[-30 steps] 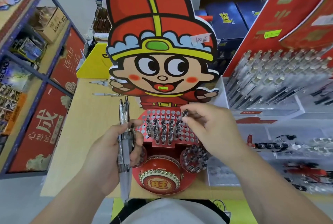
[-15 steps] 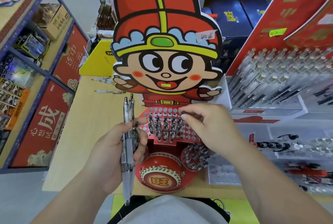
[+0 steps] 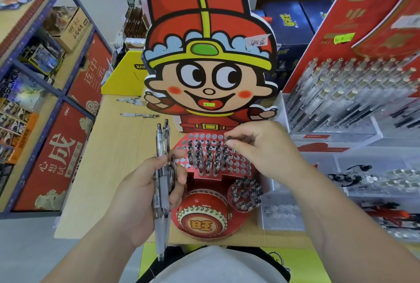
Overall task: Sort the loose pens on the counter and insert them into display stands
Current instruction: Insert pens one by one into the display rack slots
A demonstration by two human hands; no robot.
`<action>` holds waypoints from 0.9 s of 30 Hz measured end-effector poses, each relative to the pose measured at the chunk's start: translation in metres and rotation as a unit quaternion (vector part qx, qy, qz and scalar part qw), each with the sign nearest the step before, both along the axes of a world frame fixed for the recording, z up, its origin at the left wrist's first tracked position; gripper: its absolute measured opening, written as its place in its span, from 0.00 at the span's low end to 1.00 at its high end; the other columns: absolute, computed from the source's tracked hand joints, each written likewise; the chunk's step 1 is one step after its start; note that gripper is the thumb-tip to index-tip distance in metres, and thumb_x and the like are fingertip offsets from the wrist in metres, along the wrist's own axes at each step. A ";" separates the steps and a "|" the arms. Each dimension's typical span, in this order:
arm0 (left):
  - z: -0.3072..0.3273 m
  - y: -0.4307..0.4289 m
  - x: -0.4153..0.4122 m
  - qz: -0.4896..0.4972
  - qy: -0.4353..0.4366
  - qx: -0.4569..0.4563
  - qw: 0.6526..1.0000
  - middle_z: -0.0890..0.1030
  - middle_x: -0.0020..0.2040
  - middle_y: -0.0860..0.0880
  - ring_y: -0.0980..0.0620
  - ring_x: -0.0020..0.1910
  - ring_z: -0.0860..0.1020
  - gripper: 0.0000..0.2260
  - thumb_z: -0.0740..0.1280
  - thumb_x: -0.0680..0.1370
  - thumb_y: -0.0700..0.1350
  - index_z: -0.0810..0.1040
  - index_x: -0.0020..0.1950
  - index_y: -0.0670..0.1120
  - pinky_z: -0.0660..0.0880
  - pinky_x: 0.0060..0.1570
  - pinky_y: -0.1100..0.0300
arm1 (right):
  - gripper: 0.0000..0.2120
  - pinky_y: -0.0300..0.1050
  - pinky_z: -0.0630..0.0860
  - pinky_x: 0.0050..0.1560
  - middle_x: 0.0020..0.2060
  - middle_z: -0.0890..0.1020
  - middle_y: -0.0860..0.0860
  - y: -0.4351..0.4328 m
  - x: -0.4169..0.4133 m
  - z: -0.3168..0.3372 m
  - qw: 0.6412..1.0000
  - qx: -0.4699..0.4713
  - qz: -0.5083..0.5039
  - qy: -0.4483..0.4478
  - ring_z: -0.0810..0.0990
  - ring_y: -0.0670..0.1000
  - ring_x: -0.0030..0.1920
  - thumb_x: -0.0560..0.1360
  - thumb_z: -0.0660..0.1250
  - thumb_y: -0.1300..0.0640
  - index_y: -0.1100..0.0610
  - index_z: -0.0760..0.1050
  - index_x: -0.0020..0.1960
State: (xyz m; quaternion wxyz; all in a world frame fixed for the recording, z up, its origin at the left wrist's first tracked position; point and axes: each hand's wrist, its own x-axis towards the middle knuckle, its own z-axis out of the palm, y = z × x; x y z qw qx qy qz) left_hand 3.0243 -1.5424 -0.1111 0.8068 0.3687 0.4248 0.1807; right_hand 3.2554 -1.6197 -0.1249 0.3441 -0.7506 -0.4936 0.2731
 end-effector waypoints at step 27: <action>-0.002 -0.014 -0.007 -0.015 -0.003 0.011 1.000 0.76 0.38 0.42 0.49 0.26 0.65 0.19 0.61 0.76 0.50 0.80 0.61 0.41 0.61 0.29 0.57 | 0.08 0.25 0.73 0.46 0.40 0.80 0.35 -0.008 -0.009 0.000 0.997 0.034 -0.023 -0.069 0.80 0.36 0.44 0.78 0.71 0.55 0.50 0.84 0.55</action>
